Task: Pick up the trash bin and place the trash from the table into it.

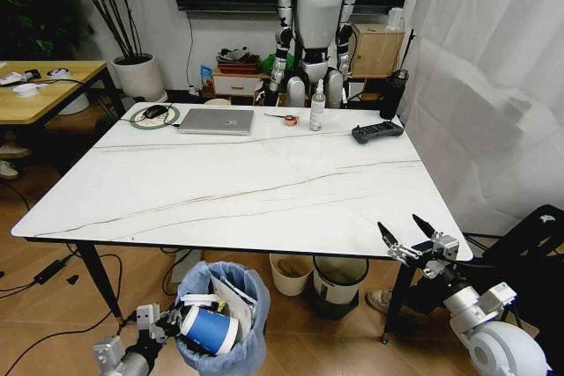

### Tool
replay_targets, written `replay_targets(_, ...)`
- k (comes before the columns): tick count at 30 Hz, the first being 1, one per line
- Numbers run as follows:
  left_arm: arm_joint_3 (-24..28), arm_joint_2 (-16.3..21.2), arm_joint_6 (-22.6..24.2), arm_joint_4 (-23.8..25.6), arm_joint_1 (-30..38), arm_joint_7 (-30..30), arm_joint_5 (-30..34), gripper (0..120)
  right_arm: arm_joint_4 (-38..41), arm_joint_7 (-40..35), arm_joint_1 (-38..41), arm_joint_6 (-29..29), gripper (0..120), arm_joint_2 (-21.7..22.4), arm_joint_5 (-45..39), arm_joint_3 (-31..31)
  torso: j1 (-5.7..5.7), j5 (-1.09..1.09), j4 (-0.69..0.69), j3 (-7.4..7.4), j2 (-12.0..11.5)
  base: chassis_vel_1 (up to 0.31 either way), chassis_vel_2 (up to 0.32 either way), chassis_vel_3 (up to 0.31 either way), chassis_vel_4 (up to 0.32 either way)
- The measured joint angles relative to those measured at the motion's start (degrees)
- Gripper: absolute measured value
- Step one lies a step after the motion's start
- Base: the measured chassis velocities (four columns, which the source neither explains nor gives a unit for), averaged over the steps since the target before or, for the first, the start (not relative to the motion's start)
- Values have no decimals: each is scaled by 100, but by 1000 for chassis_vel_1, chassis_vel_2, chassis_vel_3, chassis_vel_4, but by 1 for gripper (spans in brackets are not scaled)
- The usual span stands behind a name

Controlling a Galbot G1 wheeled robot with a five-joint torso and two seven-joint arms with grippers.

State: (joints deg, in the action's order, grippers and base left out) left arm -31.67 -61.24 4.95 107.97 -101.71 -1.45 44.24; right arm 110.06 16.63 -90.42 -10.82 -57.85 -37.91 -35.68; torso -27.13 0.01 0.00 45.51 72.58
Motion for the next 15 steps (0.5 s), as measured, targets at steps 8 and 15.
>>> replay_targets(8, -20, -158, 4, -123, 12, -31, -131, 0, 0, -1, 1, 0, 100, 0, -1, 1, 108, 0, 0, -147, -255, 0, 0, 0, 0)
replay_targets(15, -20, -276, -32, -280, 7, -60, -266, 0, 0, -2, 2, 0, 100, 0, -1, 2, 197, -1, 0, -242, -438, 0, 0, 0, 0)
